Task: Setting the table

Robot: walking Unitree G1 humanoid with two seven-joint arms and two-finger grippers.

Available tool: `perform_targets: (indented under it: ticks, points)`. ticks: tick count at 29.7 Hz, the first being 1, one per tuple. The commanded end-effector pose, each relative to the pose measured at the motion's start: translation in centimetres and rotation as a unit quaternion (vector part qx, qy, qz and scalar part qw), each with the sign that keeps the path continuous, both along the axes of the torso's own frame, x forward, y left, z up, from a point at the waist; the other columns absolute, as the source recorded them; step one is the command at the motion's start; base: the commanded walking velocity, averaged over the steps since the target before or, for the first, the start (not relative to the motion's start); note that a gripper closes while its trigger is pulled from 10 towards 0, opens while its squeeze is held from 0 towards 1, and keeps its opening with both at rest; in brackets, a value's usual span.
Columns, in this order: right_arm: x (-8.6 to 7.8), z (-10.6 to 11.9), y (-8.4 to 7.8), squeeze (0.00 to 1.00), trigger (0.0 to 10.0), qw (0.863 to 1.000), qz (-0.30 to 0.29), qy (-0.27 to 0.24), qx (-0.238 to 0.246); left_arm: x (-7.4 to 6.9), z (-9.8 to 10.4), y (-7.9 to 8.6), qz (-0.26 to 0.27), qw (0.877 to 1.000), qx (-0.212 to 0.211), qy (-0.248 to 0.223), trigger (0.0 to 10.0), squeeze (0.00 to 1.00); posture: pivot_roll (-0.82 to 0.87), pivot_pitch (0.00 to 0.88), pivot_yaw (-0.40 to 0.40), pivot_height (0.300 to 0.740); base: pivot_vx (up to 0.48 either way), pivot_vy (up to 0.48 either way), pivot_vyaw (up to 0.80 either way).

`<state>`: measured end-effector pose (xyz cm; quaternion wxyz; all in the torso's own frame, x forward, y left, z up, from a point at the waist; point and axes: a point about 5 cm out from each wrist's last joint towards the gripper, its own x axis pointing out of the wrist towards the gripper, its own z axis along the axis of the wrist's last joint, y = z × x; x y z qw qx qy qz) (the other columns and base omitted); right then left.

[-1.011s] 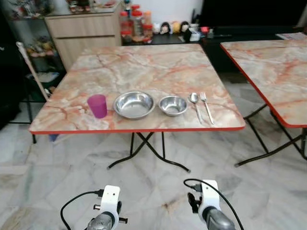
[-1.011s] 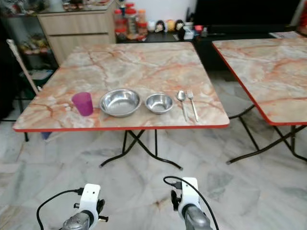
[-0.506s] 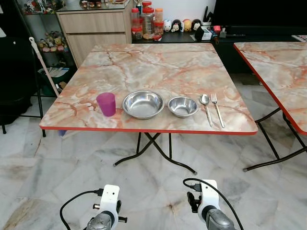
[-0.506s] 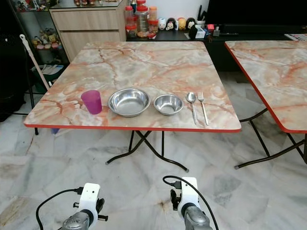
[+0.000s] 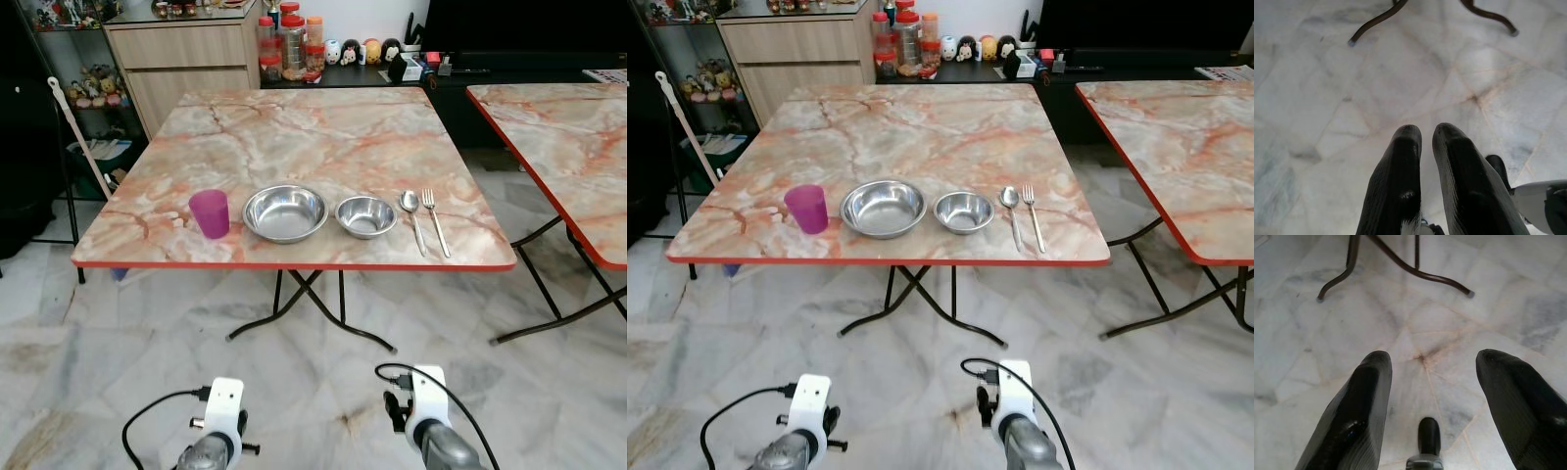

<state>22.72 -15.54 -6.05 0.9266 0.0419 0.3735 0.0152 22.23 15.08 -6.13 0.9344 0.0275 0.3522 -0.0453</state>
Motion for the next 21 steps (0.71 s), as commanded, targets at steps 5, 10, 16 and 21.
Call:
perform_targets:
  ticks: [5,10,16,21]
  points:
    - [0.35,0.24,0.02,0.00,10.0,1.000,0.002,-0.008,-0.002,0.09,0.04,0.09,0.003,1.000,0.000,0.001,10.0,0.00,0.02,0.000,0.008,0.740,0.248,0.000,0.00]
    - [0.41,0.28,0.05,0.00,10.0,1.000,0.003,-0.009,-0.003,0.10,0.04,0.15,0.004,1.000,0.001,0.001,10.0,0.00,0.02,0.000,0.008,0.740,0.268,0.000,0.00]
    - [0.42,0.29,0.07,0.00,10.0,1.000,0.004,-0.009,-0.001,0.07,0.01,0.20,0.006,1.000,0.001,0.003,10.0,0.00,0.02,0.000,0.007,0.740,0.294,0.000,0.00]
    - [0.38,0.25,0.09,0.00,10.0,1.000,0.004,-0.007,0.000,0.08,0.02,0.18,0.006,1.000,0.001,0.002,10.0,0.00,0.02,0.000,0.008,0.740,0.292,0.000,0.00]
